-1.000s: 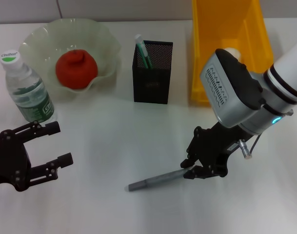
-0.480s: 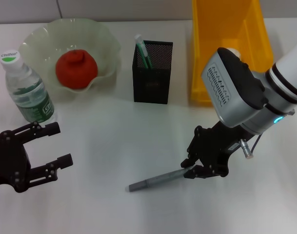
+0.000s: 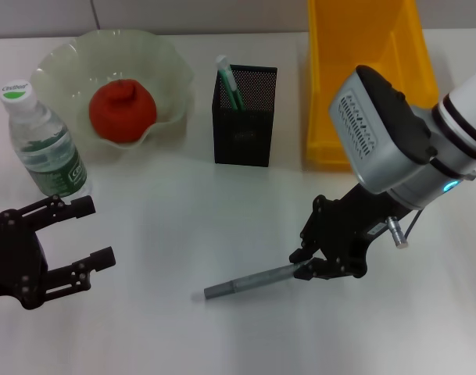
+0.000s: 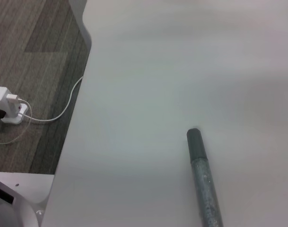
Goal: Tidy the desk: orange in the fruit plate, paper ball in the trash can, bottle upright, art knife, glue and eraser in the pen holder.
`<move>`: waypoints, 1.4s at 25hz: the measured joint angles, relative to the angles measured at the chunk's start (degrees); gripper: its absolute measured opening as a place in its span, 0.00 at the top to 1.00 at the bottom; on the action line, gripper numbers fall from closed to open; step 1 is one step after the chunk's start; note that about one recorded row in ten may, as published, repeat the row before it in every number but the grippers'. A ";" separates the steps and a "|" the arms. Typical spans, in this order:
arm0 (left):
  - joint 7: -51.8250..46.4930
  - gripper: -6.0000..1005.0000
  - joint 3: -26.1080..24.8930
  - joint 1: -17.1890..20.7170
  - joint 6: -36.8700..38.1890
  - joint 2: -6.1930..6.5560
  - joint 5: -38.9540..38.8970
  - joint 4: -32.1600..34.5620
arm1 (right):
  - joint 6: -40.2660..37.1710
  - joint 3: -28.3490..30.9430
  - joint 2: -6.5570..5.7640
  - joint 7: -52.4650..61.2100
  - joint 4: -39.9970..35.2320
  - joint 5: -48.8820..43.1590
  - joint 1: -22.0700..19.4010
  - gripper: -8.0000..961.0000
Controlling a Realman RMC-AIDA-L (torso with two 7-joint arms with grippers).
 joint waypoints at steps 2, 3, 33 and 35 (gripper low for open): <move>0.01 0.23 0.00 0.00 0.00 0.05 0.00 0.00 | -0.18 0.20 -0.02 -0.08 -0.04 0.00 -0.02 0.84; 0.02 0.23 0.00 0.00 0.00 0.07 -0.01 0.00 | -0.49 0.62 -0.03 -0.13 -0.10 -0.04 -0.03 0.84; -0.65 0.23 0.19 -2.25 -0.43 -0.68 0.33 -0.41 | -13.56 33.23 -1.10 -4.27 -3.22 3.03 -6.40 0.85; -0.74 0.23 0.15 -2.39 -0.21 -0.69 0.20 -0.43 | -13.79 33.45 -1.34 -3.52 -3.34 2.97 -6.13 0.85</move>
